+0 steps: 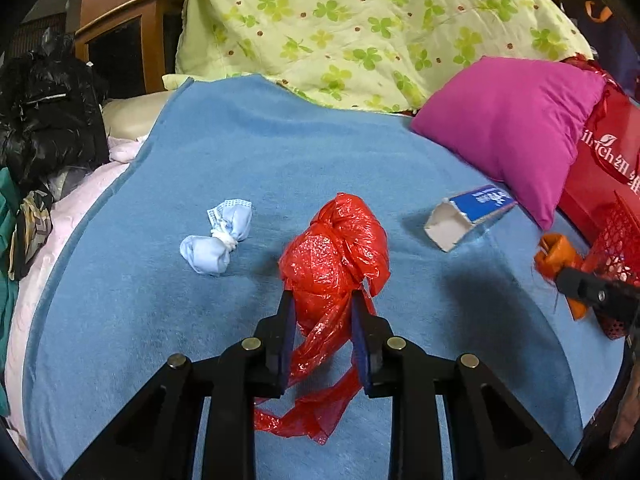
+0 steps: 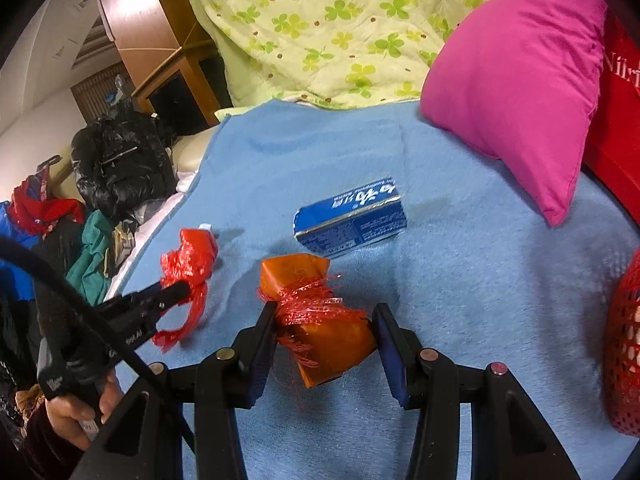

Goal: Collect trash
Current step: 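Grasp the red plastic bag with the left tool while the right tool holds the orange item, then carry both items over the red mesh basket and open both tools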

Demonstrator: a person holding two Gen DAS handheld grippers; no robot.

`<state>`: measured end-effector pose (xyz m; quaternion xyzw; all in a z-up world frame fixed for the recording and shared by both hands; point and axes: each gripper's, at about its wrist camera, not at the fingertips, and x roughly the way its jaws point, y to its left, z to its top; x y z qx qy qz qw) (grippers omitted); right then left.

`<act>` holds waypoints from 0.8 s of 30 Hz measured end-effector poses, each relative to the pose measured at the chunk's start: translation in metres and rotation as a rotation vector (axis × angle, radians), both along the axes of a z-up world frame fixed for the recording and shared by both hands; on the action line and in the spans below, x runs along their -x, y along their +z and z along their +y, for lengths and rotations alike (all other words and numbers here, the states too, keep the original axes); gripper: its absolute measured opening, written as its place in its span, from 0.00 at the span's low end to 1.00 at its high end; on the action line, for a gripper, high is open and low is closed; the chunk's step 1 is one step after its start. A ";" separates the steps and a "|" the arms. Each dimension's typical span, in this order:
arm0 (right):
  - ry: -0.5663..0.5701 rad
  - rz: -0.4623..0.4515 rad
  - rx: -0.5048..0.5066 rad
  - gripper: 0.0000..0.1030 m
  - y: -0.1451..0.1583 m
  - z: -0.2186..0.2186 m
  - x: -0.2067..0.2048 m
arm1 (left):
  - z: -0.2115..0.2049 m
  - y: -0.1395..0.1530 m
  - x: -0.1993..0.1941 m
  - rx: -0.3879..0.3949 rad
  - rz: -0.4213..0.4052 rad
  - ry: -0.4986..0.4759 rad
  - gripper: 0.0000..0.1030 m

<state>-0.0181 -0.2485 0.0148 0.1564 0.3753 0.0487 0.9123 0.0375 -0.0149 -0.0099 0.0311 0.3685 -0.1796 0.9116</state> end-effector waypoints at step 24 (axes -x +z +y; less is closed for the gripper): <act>-0.088 -0.189 -0.046 0.49 0.050 -0.056 0.052 | -0.071 0.051 0.089 0.031 -0.103 -0.118 0.27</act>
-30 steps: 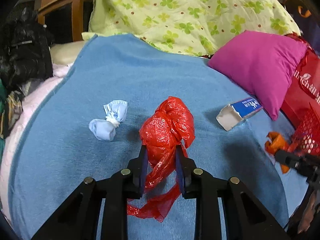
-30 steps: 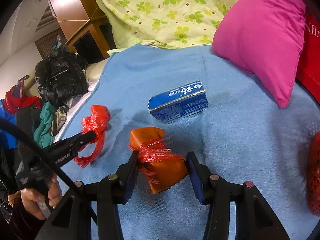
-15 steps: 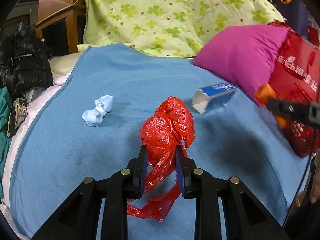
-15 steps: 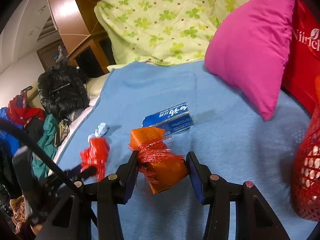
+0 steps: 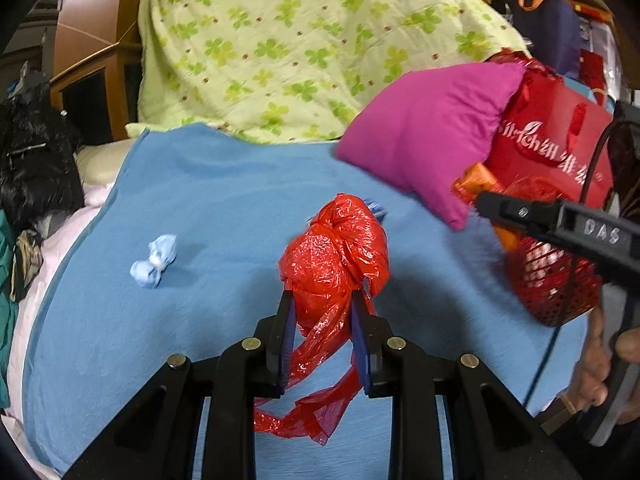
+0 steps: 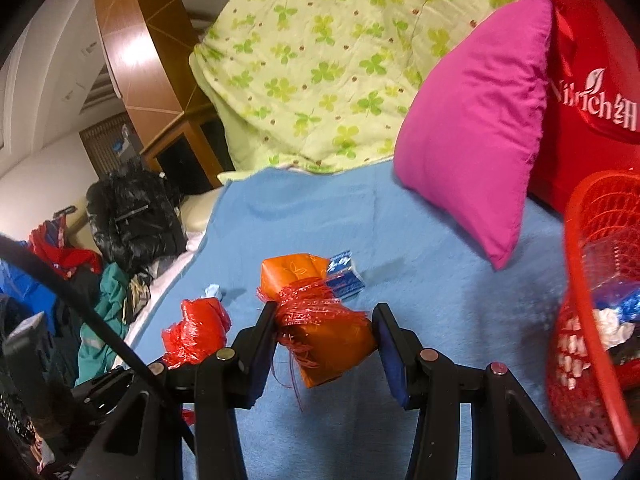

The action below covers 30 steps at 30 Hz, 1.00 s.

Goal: Collect trash
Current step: 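Carry both items over the red mesh basket and open both tools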

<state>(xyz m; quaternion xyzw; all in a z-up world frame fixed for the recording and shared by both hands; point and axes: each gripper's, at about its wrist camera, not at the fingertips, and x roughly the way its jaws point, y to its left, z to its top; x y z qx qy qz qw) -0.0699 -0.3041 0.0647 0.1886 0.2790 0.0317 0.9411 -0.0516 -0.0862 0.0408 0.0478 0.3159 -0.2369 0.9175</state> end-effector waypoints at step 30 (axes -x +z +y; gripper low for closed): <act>-0.248 -0.206 -0.107 0.49 0.033 -0.110 0.087 | -0.119 0.078 0.037 -0.004 -0.108 -0.187 0.27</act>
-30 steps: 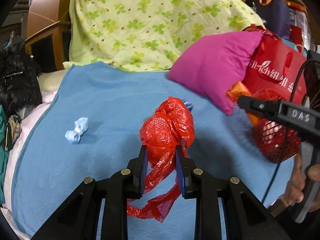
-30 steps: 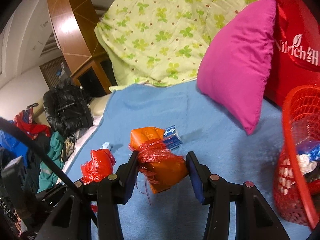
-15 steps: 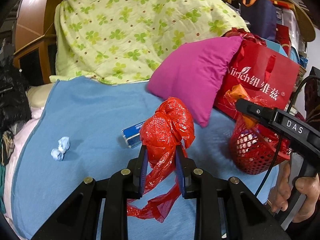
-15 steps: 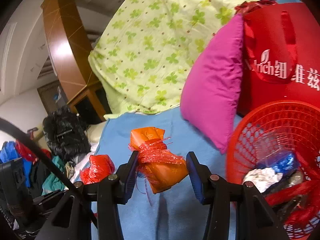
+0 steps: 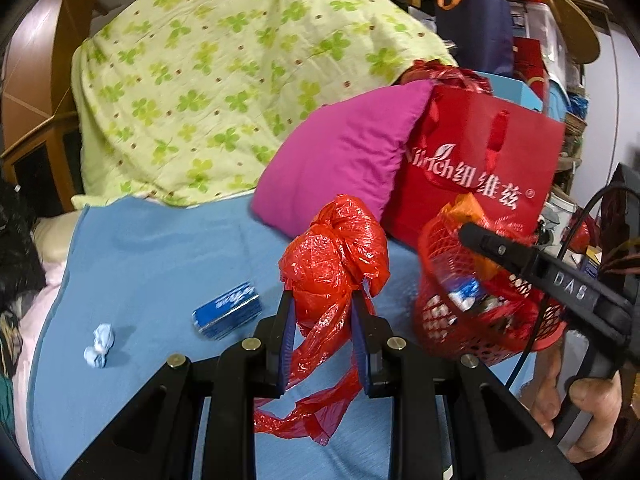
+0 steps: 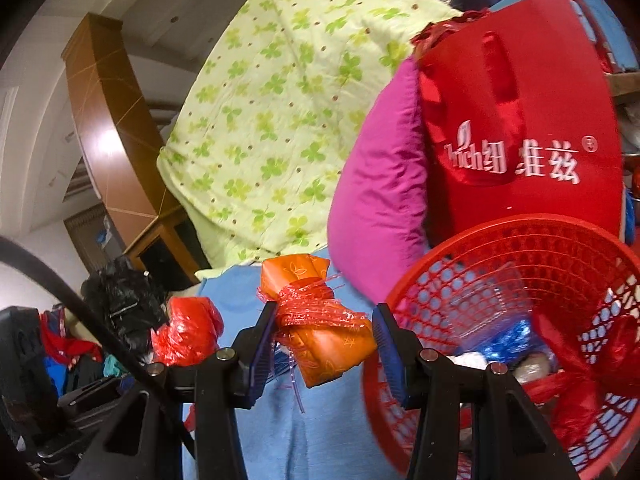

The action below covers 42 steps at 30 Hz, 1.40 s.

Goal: Collect trash
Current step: 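Carry both items over the red mesh basket and open both tools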

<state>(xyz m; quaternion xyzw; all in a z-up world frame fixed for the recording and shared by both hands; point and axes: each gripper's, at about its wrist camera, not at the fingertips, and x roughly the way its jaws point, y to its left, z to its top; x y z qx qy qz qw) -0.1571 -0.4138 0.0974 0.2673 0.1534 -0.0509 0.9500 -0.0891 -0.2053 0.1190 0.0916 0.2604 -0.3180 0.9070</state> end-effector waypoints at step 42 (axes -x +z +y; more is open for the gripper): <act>-0.259 -0.073 -0.106 0.70 0.002 -0.063 0.053 | -0.033 -0.028 0.012 -0.005 0.082 -0.125 0.66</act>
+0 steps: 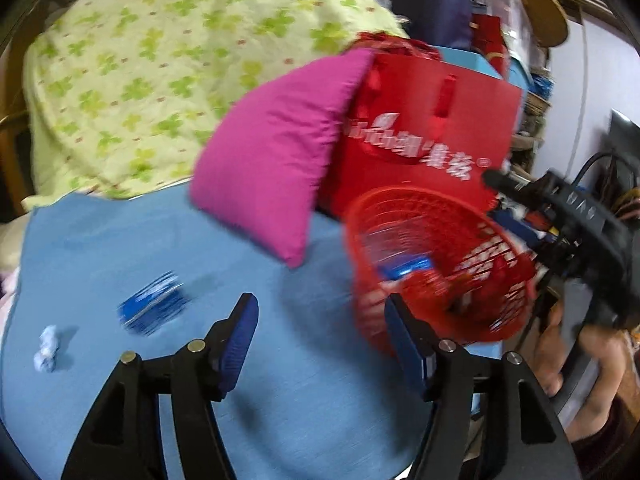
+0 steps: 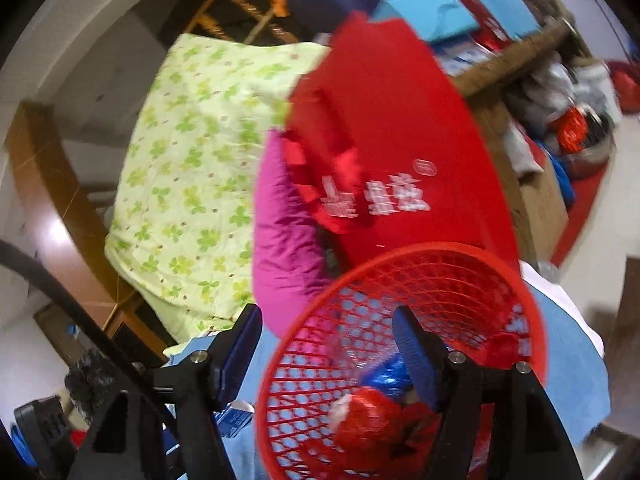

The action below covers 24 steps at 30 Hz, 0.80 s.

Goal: Collect trash
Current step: 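Carry both items over the red mesh basket and open both tools, then withdraw both open tools from the basket back over the blanket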

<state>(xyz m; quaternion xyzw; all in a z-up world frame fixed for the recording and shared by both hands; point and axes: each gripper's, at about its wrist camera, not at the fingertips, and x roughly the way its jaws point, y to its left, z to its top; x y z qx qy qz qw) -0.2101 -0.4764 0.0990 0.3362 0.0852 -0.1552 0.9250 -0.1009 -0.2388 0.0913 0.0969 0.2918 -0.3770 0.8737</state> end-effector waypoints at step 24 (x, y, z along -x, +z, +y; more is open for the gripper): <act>0.387 0.119 0.149 0.74 -0.011 0.174 -0.133 | 0.294 -0.067 -0.096 0.014 0.059 0.695 0.68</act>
